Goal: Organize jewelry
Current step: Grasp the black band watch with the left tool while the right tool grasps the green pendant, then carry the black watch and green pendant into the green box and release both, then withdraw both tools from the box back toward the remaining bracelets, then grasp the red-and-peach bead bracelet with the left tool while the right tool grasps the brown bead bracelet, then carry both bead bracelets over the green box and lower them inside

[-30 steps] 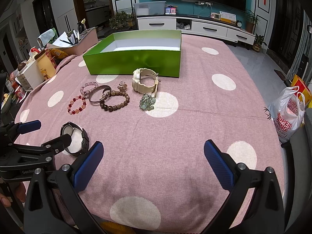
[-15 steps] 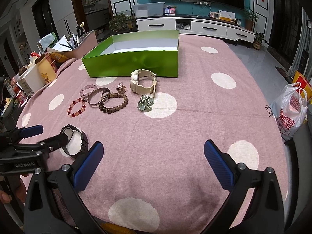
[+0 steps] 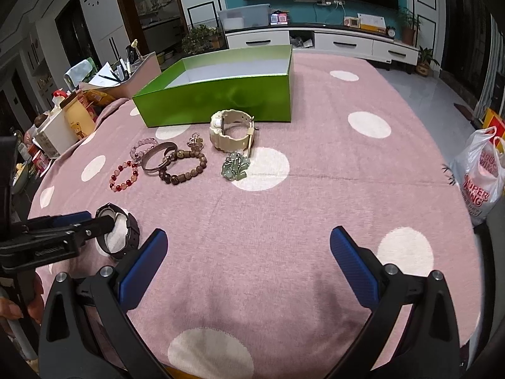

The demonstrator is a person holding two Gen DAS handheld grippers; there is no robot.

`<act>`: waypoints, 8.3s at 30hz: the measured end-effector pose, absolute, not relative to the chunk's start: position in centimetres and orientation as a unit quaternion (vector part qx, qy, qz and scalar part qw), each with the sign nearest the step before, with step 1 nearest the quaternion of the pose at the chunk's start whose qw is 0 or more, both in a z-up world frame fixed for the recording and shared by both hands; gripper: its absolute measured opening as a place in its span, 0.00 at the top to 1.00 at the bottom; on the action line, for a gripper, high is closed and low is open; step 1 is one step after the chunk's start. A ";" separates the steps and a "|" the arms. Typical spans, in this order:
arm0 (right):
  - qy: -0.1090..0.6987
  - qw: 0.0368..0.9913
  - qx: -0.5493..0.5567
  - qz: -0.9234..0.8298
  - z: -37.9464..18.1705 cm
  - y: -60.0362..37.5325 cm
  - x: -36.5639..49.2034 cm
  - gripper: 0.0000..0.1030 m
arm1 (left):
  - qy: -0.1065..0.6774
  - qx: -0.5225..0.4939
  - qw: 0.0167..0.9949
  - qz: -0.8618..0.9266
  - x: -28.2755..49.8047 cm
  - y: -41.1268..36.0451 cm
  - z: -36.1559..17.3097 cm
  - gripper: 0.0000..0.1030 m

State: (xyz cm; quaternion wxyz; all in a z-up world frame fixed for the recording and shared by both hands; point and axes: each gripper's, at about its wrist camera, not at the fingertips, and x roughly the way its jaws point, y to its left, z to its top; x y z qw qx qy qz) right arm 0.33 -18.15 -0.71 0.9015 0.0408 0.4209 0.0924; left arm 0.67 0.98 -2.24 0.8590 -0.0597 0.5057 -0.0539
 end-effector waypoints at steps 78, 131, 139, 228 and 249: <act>0.331 0.930 0.037 0.153 5.7 -17.1 19.6 0.92 | 0.403 -0.050 0.911 -0.072 23.3 -0.6 5.8 0.91; 0.343 0.927 0.102 0.109 4.0 -20.8 2.5 0.06 | 0.445 -0.084 0.887 -0.090 5.8 2.4 3.0 0.02; 0.359 0.920 0.103 0.120 2.6 -20.6 1.5 0.06 | 0.419 -0.137 0.895 -0.062 2.9 5.8 2.0 0.02; 0.313 0.941 -0.005 0.126 5.2 -15.3 5.2 0.93 | 0.383 -0.021 0.918 -0.099 4.4 3.8 2.7 0.93; 0.266 0.955 -0.014 0.127 9.8 -16.7 6.0 0.93 | 0.344 -0.026 0.930 -0.125 7.5 1.7 8.7 0.93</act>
